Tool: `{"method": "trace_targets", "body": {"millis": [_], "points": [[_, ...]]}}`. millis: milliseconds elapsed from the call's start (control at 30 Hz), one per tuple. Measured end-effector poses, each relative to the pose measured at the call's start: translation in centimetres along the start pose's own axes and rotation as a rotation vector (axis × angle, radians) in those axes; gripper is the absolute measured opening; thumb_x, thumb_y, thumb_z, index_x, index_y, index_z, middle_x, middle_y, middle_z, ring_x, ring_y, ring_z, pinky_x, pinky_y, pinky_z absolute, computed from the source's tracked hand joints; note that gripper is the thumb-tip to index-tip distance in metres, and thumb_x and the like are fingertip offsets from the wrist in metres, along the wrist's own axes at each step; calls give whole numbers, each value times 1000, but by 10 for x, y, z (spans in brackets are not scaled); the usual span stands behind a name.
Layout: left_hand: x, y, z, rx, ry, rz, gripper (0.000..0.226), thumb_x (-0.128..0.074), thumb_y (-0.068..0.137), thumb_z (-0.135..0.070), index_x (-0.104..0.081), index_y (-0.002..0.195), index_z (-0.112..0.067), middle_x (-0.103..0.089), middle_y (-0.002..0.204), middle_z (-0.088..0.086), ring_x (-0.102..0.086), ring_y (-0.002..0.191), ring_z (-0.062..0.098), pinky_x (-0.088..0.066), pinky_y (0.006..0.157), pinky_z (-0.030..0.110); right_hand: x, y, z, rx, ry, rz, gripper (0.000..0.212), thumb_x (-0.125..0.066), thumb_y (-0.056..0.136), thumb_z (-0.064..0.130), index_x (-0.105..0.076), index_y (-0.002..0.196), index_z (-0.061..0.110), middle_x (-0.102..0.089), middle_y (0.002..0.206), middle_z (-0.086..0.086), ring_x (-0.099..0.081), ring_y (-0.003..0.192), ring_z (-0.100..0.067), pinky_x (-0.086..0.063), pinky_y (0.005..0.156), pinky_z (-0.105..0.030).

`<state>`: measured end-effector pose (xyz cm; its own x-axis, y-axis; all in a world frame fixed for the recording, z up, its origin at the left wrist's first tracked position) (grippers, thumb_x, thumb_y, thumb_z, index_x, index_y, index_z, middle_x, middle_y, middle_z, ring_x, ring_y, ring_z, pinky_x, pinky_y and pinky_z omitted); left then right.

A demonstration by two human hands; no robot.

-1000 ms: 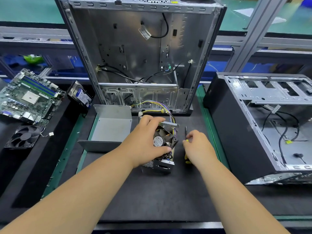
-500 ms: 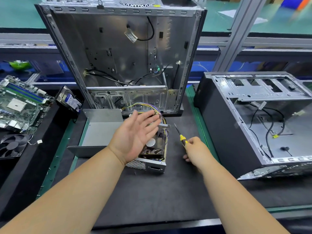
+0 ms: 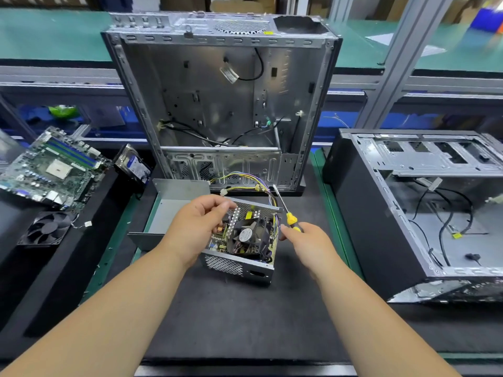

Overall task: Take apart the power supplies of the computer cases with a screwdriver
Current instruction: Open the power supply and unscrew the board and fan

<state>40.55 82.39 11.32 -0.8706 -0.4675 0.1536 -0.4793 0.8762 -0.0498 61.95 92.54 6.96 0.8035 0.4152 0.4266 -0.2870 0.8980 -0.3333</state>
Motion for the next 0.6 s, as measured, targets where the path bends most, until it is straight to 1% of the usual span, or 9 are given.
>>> {"method": "trace_targets", "body": {"millis": [67, 100, 133, 200, 267, 333, 433, 533, 600], "points": [[7, -4, -1, -24, 39, -11, 30, -55, 99, -11, -73, 97, -34, -54, 67, -18, -48, 65, 1, -42, 65, 7, -3, -3, 5, 24, 10, 23, 36, -61, 93, 43, -66, 82, 9, -30, 40, 12, -33, 53, -16, -22, 54, -32], [11, -5, -1, -38, 55, -19, 32, -55, 98, -8, -71, 101, -36, -55, 75, -18, -49, 70, 0, -41, 70, 5, -4, -4, 8, 30, 19, 25, 40, -62, 93, 45, -62, 78, 8, -28, 41, 12, -31, 54, -16, -20, 55, -32], [15, -7, -1, -51, 83, -31, 34, -56, 97, -6, -69, 105, -37, -58, 84, -17, -51, 75, 0, -41, 73, 4, -6, -5, 11, 35, 30, 29, 45, -64, 91, 47, -54, 69, 9, -25, 43, 11, -28, 53, -15, -18, 55, -33], [24, -7, 0, -69, 208, -45, 32, -59, 95, -7, -65, 110, -35, -60, 102, -10, -54, 88, 2, -39, 78, 3, -12, -8, 17, 40, 33, 42, 54, -71, 85, 49, -39, 55, 17, -23, 43, 12, -25, 46, -11, -16, 52, -33], [32, -3, 2, -69, 352, -36, 30, -61, 94, -11, -62, 114, -34, -59, 111, -8, -54, 99, 4, -36, 80, 5, -19, -10, 21, 23, 19, 57, 58, -80, 76, 49, -35, 51, 22, -28, 42, 13, -25, 39, -8, -18, 48, -30], [37, 4, 5, -67, 441, -9, 31, -61, 94, -14, -58, 115, -37, -57, 116, -9, -52, 104, 3, -35, 84, 9, -24, -11, 24, -5, -1, 70, 57, -84, 73, 44, -34, 56, 22, -30, 40, 14, -27, 39, -8, -20, 49, -30], [38, 16, 10, -83, 512, 62, 32, -63, 93, -17, -55, 116, -39, -53, 120, -11, -51, 108, 5, -34, 94, 21, -23, -10, 27, -31, -52, 22, 49, -79, 77, 33, -36, 58, 21, -28, 41, 13, -27, 44, -12, -18, 50, -30], [39, 30, 16, -110, 572, 133, 35, -64, 94, -22, -54, 123, -36, -46, 123, -14, -47, 113, 3, -31, 98, 19, -8, -6, 30, -43, 4, -75, 39, -73, 80, 25, -43, 55, 20, -30, 46, 9, -25, 44, -13, -15, 49, -29], [41, 40, 18, -124, 612, 184, 39, -64, 94, -24, -52, 130, -33, -43, 125, -15, -46, 118, 6, -30, 99, 20, 8, -4, 31, -54, 46, -162, 35, -72, 83, 20, -46, 60, 20, -30, 49, 4, -25, 48, -16, -14, 50, -29]]}}
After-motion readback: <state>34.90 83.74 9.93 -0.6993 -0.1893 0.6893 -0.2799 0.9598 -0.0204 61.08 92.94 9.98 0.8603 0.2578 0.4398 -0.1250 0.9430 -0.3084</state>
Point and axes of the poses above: each hand's wrist, its own y-axis towards the middle knuckle, its own x-axis out of the back of the hand, z = x × y, the point moved 3 cm from there along y, towards the middle knuckle
